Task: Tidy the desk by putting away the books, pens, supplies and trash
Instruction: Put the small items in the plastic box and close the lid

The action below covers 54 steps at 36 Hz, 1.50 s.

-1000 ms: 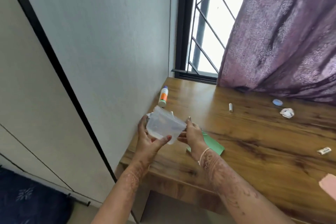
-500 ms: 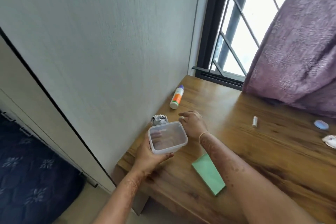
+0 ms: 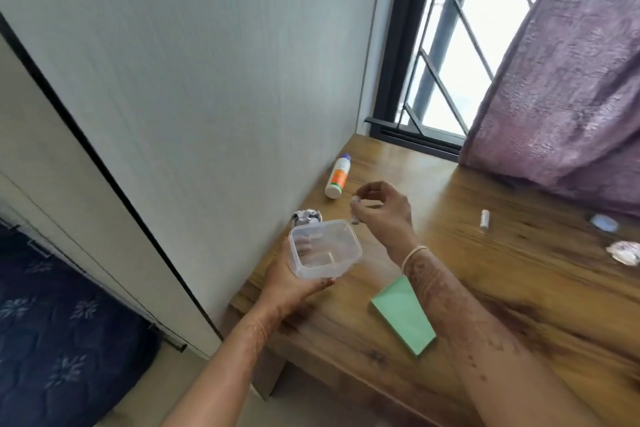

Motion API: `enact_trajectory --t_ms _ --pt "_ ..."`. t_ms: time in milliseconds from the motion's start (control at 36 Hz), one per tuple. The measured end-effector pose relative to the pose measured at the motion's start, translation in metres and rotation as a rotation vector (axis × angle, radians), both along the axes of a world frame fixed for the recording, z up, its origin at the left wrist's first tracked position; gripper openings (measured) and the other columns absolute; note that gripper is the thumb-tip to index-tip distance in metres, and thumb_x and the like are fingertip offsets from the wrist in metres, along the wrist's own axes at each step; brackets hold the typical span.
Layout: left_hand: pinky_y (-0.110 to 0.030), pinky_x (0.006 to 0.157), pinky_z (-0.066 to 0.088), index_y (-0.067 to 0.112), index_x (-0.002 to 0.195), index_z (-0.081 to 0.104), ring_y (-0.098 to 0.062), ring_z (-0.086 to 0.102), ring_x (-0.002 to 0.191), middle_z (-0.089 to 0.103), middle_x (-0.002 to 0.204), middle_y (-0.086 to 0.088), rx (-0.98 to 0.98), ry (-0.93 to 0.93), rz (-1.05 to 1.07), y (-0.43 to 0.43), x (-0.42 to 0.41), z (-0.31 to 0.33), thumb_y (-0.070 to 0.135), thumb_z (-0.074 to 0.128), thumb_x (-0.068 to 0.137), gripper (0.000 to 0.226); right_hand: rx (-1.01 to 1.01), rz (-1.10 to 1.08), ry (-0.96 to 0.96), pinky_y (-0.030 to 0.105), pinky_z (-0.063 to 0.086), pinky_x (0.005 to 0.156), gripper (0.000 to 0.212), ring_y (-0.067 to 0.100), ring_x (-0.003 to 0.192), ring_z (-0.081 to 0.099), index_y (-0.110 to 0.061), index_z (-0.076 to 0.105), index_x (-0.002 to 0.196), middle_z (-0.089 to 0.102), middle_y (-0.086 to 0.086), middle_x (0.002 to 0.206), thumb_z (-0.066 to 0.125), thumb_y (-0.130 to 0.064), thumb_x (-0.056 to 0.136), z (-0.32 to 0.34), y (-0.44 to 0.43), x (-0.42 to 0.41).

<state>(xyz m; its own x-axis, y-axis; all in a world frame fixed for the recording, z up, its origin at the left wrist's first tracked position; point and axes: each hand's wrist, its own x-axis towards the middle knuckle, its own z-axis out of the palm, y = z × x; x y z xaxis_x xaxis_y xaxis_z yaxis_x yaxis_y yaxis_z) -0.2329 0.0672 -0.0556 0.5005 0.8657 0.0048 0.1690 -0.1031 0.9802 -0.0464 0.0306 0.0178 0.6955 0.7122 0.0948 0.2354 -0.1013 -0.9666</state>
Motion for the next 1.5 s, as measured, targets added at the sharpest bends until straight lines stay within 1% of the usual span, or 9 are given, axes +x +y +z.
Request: enact_trajectory --t_ms 222,333,639,833,1000,1139,1306,1389,1500 --pt "-0.015 0.082 0.050 0.024 0.114 0.054 -0.009 0.062 0.105 0.062 0.113 0.005 -0.025 0.030 -0.079 0.002 0.000 0.007 0.018 0.096 0.050 0.077 -0.331 0.259 -0.663 0.037 0.055 0.076 0.013 0.018 0.082 0.067 -0.025 0.068 0.091 0.071 -0.006 0.091 0.069 -0.022 0.078 0.009 -0.032 -0.034" --pt "-0.007 0.078 0.047 0.018 0.123 0.050 -0.003 0.059 0.105 0.060 0.114 0.007 -0.036 0.017 -0.144 0.000 0.000 0.012 0.006 0.092 0.058 0.079 -0.457 0.247 -0.768 0.032 0.051 0.079 0.017 0.022 0.090 0.064 -0.023 0.068 0.099 0.070 0.000 0.098 0.069 -0.022 0.083 0.016 -0.041 -0.042" --pt "-0.022 0.091 0.051 0.021 0.122 0.051 -0.001 0.059 0.103 0.061 0.111 0.009 -0.074 -0.023 -0.270 -0.024 0.024 0.016 0.007 0.092 0.056 0.079 -0.364 -0.029 -0.802 0.031 0.053 0.072 0.011 0.017 0.077 0.065 -0.019 0.069 0.083 0.069 -0.002 0.086 0.065 -0.009 0.080 0.015 -0.084 -0.034" --pt "-0.017 0.075 0.055 0.023 0.117 0.051 -0.015 0.061 0.108 0.060 0.116 -0.005 -0.130 -0.084 -0.293 -0.035 0.060 0.015 0.007 0.094 0.051 0.080 -0.198 -0.334 -0.475 0.020 0.050 0.061 0.010 0.005 0.064 0.064 -0.024 0.067 0.073 0.070 -0.009 0.073 0.072 -0.016 0.075 0.018 -0.109 0.015" --pt "-0.023 0.075 0.056 0.015 0.124 0.049 -0.018 0.063 0.106 0.059 0.121 -0.011 -0.247 -0.135 -0.290 -0.037 0.096 0.012 0.017 0.093 0.041 0.093 -0.261 -0.496 -0.329 0.029 0.052 0.068 0.006 0.014 0.074 0.066 -0.015 0.066 0.071 0.071 -0.005 0.075 0.071 -0.016 0.076 0.001 -0.124 0.086" --pt "-0.035 0.085 0.056 0.015 0.123 0.049 -0.028 0.061 0.113 0.057 0.125 -0.017 -0.288 -0.149 -0.284 -0.037 0.130 0.014 0.024 0.091 0.033 0.100 -0.387 -0.452 -0.287 0.031 0.051 0.074 0.005 0.021 0.085 0.067 -0.015 0.068 0.083 0.072 -0.001 0.088 0.066 -0.016 0.079 -0.017 -0.117 0.142" --pt "-0.037 0.080 0.057 0.020 0.120 0.050 -0.029 0.061 0.110 0.053 0.127 -0.018 -0.360 -0.185 -0.295 -0.038 0.164 0.017 0.018 0.091 0.032 0.096 -0.685 -0.243 -0.409 0.036 0.040 0.099 0.062 0.032 0.125 0.048 -0.016 0.033 0.147 0.052 0.015 0.135 0.058 -0.031 0.093 -0.029 -0.095 0.185" --pt "-0.030 0.074 0.056 0.025 0.116 0.052 -0.023 0.059 0.111 0.053 0.124 -0.011 -0.341 -0.155 -0.282 -0.042 0.179 0.020 0.020 0.092 0.033 0.092 -0.786 -0.136 -0.470 0.039 0.038 0.103 0.061 0.035 0.128 0.045 -0.019 0.028 0.150 0.047 0.017 0.139 0.052 -0.036 0.096 -0.039 -0.088 0.199" --pt "-0.019 0.071 0.054 0.026 0.116 0.050 -0.012 0.060 0.106 0.056 0.119 -0.003 -0.309 -0.101 -0.291 -0.046 0.190 0.023 0.025 0.092 0.036 0.090 -0.828 -0.103 -0.666 0.036 0.043 0.094 0.031 0.035 0.116 0.052 -0.013 0.057 0.124 0.052 0.016 0.124 0.053 -0.023 0.095 -0.045 -0.086 0.210"
